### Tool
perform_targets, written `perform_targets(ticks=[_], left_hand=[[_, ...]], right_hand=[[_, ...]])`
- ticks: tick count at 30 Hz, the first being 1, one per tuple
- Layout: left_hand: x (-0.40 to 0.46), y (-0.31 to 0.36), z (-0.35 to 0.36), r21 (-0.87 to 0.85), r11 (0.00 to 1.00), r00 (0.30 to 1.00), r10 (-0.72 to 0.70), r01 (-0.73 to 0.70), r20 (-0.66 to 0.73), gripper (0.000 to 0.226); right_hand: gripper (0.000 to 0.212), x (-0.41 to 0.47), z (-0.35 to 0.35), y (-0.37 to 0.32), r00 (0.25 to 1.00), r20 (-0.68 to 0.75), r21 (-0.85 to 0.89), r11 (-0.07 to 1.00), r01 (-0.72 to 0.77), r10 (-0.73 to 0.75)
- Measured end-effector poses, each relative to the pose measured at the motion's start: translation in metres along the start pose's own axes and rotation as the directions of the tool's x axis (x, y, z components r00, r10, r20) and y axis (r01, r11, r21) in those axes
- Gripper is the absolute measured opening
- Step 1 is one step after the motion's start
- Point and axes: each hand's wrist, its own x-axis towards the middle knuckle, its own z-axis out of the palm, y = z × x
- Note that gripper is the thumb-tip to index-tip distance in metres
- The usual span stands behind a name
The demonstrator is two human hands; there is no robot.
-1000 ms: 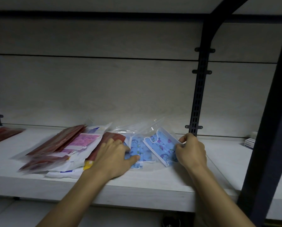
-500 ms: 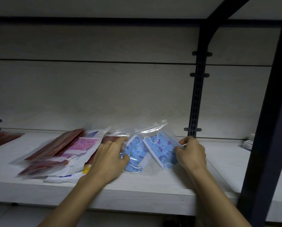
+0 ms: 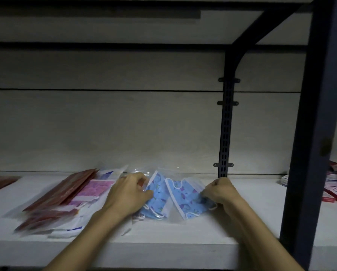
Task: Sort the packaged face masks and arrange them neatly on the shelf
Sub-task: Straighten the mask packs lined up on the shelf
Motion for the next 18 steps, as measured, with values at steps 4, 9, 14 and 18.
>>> perform_targets(ticks=[4, 9, 14, 18], left_hand=[[-0.003, 0.003, -0.008, 0.005, 0.999, 0.999, 0.032, -0.032, -0.035, 0.023], [-0.017, 0.007, -0.015, -0.158, 0.987, 0.997, 0.019, -0.031, -0.076, 0.021], [-0.04, 0.019, -0.023, -0.232, 0.972, 0.974, -0.023, -0.031, -0.227, 0.009], [-0.056, 0.021, -0.033, -0.471, 0.882, 0.948, -0.143, -0.009, -0.285, 0.009]], right_hand=[[0.033, 0.003, 0.002, 0.004, 0.999, -0.013, -0.047, 0.998, 0.051, -0.052], [0.035, -0.011, -0.008, 0.007, 0.998, 0.008, -0.06, 0.997, 0.058, -0.058], [0.02, -0.039, -0.012, 0.006, 0.987, -0.068, 0.205, 0.966, 0.156, -0.145], [0.018, -0.061, -0.019, -0.005, 0.956, -0.093, 0.334, 0.896, 0.293, -0.278]])
